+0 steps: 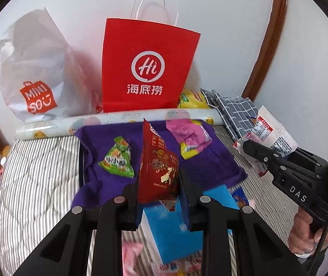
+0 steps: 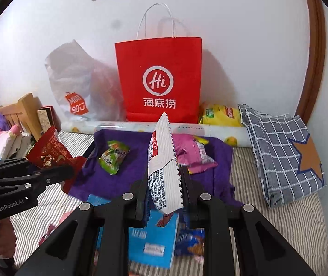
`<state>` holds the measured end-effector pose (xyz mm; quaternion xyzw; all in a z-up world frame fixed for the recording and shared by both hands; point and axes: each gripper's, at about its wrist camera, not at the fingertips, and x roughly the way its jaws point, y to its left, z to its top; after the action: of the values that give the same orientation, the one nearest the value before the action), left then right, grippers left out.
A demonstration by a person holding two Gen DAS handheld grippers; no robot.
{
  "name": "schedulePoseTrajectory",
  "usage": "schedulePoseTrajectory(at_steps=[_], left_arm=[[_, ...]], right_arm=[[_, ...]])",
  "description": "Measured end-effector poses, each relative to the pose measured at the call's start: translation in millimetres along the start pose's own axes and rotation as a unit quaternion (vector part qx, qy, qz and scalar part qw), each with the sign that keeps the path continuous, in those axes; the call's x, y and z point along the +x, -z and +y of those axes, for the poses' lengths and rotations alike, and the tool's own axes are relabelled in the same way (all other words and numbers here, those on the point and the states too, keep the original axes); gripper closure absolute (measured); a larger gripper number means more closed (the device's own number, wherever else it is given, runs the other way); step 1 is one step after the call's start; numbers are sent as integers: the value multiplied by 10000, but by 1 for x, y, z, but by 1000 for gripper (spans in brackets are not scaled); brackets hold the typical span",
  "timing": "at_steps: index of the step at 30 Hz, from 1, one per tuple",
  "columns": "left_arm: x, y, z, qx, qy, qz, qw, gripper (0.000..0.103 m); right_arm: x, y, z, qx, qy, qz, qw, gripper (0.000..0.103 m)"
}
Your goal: Organize snacks
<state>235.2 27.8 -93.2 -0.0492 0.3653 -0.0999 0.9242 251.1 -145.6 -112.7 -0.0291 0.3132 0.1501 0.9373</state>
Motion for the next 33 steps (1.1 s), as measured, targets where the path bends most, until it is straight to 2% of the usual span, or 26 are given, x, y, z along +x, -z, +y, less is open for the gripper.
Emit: schedulePoseTrajectory(at_steps=[7,12,14,18,27,33], left_arm=[[33,-18,22,-180,47,16,9998,78],[56,-9,47,-223,-209,4,9995,78],[63,-4,57,-357,-322,149,9987,78],[67,4,67,-528,-250,192,9981,78],[79,11,64,-390,-438,303,9978,78],[88,15,71,-522,-430,399,9969,78]], right_arm=[[36,-27,0,-2,-170,45,9998,81],[75,-5,-11,105,-544,272,9981,81],[85,2,-12,54,-486,432,9979,81],[89,6,-21,133,-375,461,9981,81],[101,13,-33,246,-168,669,9973,81],[101,17,-28,70,18,594,9982,81]])
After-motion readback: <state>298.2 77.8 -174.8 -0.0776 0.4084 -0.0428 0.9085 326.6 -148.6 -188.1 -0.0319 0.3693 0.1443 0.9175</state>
